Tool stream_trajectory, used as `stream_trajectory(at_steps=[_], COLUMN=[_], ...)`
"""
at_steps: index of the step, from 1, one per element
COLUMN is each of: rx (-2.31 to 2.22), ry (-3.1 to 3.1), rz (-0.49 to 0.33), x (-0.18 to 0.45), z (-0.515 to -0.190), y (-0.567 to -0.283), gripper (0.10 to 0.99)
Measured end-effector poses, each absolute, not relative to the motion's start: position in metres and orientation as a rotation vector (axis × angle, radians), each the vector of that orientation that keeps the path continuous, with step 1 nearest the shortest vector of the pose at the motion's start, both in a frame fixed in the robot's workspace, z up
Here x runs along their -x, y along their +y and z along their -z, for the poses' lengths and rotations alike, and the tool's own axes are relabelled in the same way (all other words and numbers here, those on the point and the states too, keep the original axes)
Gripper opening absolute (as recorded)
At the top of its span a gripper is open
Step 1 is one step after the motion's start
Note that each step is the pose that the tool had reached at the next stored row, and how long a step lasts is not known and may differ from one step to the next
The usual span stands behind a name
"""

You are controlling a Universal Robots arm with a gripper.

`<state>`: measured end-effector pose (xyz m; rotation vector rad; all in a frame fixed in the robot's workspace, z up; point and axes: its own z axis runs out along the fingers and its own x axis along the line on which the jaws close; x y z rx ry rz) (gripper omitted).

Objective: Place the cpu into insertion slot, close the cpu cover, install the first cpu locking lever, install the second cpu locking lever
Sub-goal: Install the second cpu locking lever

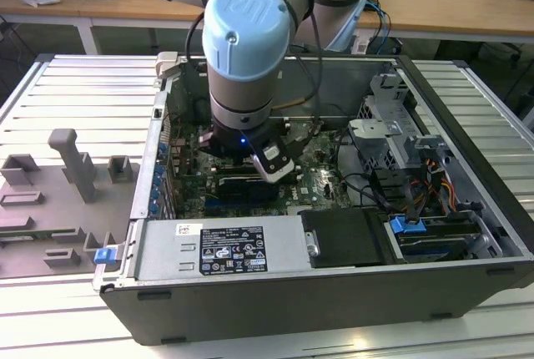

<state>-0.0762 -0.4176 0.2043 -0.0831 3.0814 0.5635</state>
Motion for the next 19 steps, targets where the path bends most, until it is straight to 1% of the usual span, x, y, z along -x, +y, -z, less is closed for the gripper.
stream_trajectory(at_steps=[9,13,19], rx=[0.082,0.082,0.082], ry=[3.064,3.063,3.063], rz=[-0.645,-0.649,-0.648], x=[0.078,0.078,0.078], z=[-0.19,-0.189,-0.195], y=[-0.417,-0.417,-0.417], gripper=[0.106,0.106,0.106])
